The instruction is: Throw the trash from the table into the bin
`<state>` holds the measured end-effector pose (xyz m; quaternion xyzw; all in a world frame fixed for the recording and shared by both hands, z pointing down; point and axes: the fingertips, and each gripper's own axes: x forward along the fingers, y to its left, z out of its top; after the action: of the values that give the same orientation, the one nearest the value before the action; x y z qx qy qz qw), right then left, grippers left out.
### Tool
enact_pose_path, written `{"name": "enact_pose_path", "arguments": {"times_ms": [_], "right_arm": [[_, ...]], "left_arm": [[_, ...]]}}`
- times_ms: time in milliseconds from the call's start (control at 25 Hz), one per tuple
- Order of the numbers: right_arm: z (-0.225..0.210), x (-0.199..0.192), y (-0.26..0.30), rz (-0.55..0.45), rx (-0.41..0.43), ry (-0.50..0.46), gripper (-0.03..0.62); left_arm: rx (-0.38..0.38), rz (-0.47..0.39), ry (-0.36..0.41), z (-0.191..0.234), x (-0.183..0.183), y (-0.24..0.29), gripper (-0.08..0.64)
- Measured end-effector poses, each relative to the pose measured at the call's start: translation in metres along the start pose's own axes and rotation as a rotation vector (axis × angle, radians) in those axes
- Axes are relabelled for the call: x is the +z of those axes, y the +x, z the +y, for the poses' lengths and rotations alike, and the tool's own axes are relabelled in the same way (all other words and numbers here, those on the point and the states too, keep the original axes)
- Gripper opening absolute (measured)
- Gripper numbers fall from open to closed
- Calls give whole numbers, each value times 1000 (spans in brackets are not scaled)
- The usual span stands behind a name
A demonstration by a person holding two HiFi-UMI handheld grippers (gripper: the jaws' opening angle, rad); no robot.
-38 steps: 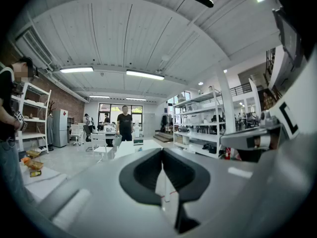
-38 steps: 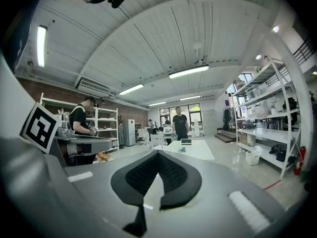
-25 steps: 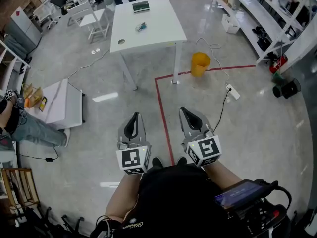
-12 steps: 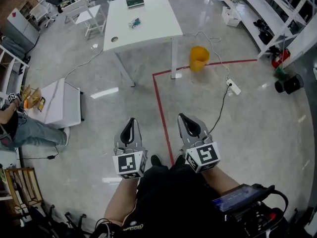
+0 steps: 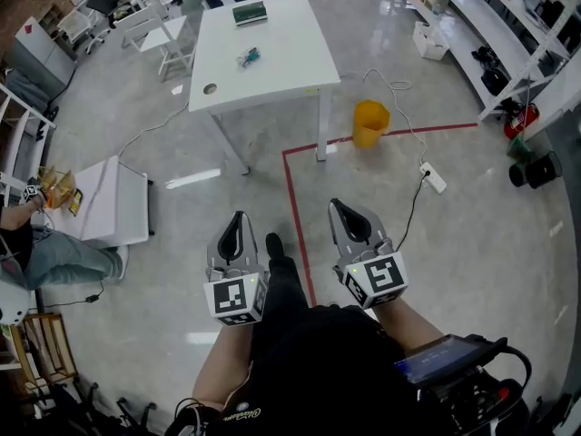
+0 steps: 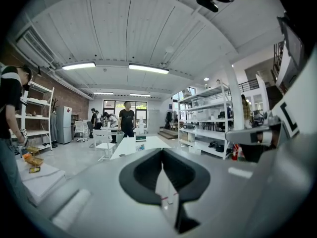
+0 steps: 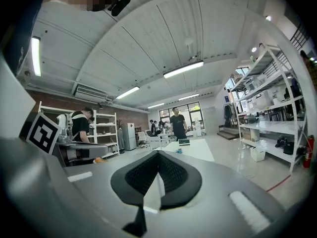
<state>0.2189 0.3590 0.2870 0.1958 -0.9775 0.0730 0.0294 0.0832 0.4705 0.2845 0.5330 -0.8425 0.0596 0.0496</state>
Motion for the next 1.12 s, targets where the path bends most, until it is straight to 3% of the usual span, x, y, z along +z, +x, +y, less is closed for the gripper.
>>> {"name": "enact_pose_path", "arguments": {"times_ms": [280, 440, 560, 800, 1120], "right_arm": [[-32, 3, 177, 13, -10, 6, -2], [-40, 29, 298, 24, -33, 21, -2], [-48, 46, 359, 38, -41, 24, -2], [-73, 50, 444, 60, -15, 16, -2], [-106, 27, 531, 168, 38, 1, -2]], "left_arm": [[-36, 3, 0, 93, 3, 162, 9], [-78, 15, 24, 162, 29, 263, 9], [-98, 32, -14, 193, 51, 314, 9], [-83, 60, 4, 224, 40, 389, 9], [-52, 170, -56, 243, 8, 468, 9]]}}
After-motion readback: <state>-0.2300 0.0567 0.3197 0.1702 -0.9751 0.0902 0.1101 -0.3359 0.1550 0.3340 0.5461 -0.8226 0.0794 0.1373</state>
